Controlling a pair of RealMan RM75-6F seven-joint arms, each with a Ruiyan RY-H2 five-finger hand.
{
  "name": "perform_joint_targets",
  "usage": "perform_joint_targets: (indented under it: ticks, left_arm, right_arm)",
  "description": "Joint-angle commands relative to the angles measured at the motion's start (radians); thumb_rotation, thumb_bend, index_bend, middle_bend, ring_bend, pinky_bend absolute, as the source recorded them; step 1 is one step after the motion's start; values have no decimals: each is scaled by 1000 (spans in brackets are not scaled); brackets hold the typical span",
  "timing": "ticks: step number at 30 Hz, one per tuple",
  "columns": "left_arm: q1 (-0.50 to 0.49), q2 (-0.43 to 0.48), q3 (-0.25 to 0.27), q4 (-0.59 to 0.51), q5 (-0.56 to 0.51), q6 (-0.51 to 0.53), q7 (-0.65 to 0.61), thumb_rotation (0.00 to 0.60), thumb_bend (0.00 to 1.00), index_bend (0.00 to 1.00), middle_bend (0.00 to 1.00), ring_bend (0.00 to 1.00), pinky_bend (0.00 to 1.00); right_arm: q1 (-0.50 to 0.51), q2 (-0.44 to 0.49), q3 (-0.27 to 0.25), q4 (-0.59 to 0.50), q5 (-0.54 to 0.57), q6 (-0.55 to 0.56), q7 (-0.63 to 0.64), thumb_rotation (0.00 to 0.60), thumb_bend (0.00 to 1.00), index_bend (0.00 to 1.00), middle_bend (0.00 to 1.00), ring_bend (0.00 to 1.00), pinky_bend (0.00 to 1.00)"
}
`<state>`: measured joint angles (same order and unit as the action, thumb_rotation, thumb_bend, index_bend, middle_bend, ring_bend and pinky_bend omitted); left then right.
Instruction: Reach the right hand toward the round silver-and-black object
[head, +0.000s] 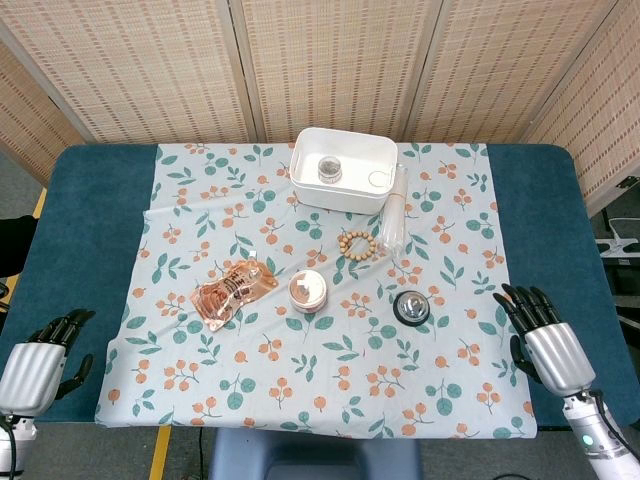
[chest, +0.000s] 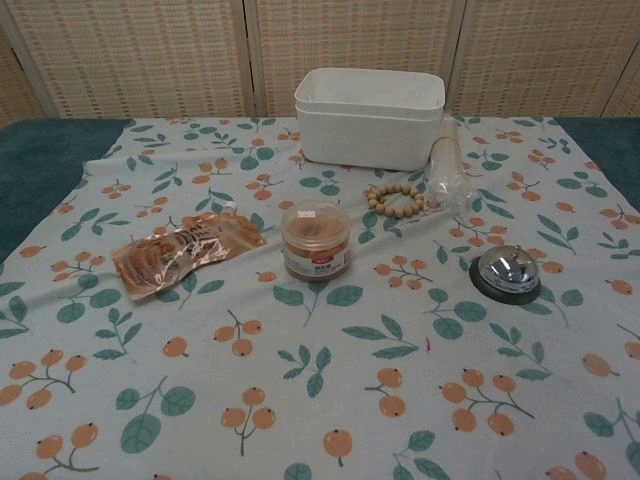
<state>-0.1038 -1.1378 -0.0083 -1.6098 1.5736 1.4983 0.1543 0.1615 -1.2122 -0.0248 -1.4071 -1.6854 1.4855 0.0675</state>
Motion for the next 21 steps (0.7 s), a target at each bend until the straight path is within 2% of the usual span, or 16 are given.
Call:
perform_joint_targets:
  ticks: [1, 9, 10, 12, 14, 21]
  left_arm:
    - [0, 0, 0, 0, 0, 0, 1, 600, 427, 175, 178, 243, 466]
    - [5, 3, -5, -6, -7, 9, 3, 600, 427, 175, 179, 244, 466]
    - [5, 3, -5, -6, -8, 8, 2, 600, 426, 175, 179, 244, 467]
    - [5, 4, -5, -5, -10, 6, -1, 600, 426, 175, 179, 244, 467]
    - [5, 5, -7, -4, -10, 8, -3, 600, 427, 175, 178, 244, 467]
    - [7, 10, -9, -8, -21, 6, -13, 600, 428, 174, 179, 243, 467]
  right_arm:
    - [1, -1, 0, 1, 0, -1, -1, 600, 706, 0, 0, 0, 0]
    - [9, -21, -9, 18, -2, -32, -37, 600, 715, 0, 0, 0, 0]
    - [12, -26, -12, 23, -2, -42, -49, 600, 749, 0, 0, 0, 0]
    - [20, -35, -23, 24, -3, -75, -70, 600, 907, 0, 0, 0, 0]
    - [29, -42, -29, 20, -4, -100, -87, 600, 994, 0, 0, 0, 0]
    - [97, -119, -3, 43, 14, -204, -165, 600, 1000, 0, 0, 0, 0]
